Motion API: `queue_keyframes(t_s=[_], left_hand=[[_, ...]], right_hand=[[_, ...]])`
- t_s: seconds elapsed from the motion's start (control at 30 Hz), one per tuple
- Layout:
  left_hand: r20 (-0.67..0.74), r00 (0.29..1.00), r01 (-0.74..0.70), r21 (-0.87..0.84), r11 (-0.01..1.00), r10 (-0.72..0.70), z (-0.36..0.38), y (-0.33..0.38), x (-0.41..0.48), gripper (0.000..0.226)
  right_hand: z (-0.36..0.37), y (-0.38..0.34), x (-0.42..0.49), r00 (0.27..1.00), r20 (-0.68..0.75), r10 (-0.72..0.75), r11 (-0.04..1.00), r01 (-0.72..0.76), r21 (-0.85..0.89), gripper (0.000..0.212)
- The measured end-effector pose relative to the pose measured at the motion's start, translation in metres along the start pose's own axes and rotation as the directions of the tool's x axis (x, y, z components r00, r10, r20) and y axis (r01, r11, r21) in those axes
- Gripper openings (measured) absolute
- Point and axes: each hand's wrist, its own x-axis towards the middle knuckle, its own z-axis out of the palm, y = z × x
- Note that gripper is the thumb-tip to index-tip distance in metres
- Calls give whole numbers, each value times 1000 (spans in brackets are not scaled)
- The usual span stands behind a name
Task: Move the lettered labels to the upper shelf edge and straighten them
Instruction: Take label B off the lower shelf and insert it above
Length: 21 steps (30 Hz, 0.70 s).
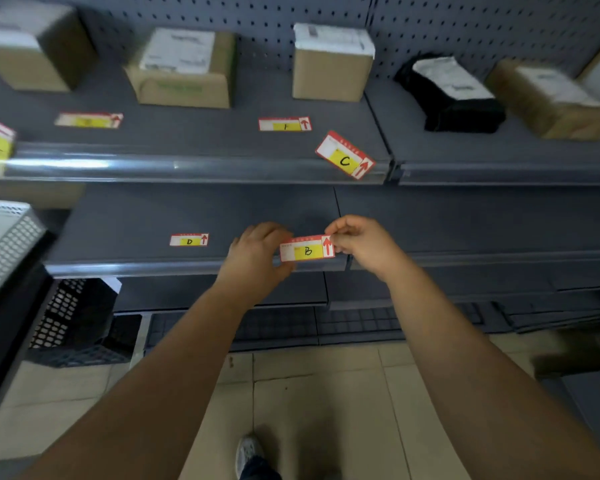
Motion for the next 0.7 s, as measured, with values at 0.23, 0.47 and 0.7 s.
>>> queue_keyframes(t_s=[0.23, 0.47, 0.7], left_hand=[[-145, 989, 12, 81, 997, 0, -56, 36, -53, 46], [-222, 975, 17, 141, 990, 15, -81, 75, -111, 45], [-280, 959, 89, 176, 980, -37, -110, 83, -150, 49]], right_hand=[[1, -35, -80, 946, 105, -308, 891, 325, -319, 45], [6, -43, -142, 843, 127, -523, 739, 523, -425, 37], [24, -61, -172, 792, 110, -601, 708, 591, -388, 34]])
